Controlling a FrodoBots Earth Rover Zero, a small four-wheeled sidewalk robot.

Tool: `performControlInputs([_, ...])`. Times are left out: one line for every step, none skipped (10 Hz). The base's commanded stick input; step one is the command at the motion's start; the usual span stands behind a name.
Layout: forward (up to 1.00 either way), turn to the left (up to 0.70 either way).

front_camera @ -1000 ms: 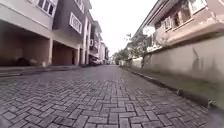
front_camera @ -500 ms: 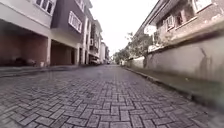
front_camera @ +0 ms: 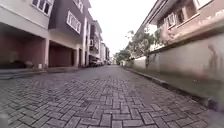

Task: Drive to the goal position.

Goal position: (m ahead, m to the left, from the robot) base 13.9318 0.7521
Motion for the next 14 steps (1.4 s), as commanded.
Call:
performControlInputs([0.69, 0.03])
performControlInputs([0.69, 0.03])
performControlInputs([0.69, 0.03])
performControlInputs([0.69, 0.03])
performControlInputs([0.69, 0.03])
performControlInputs([0.69, 0.03])
performControlInputs([0.69, 0.03])
performControlInputs([0.69, 0.03])
performControlInputs([0.69, 0.03])
performControlInputs([0.69, 0.03])
performControlInputs([0.69, 0.03])
performControlInputs([0.69, 0.03])
performControlInputs([0.69, 0.03])
performControlInputs([0.69, 0.03])
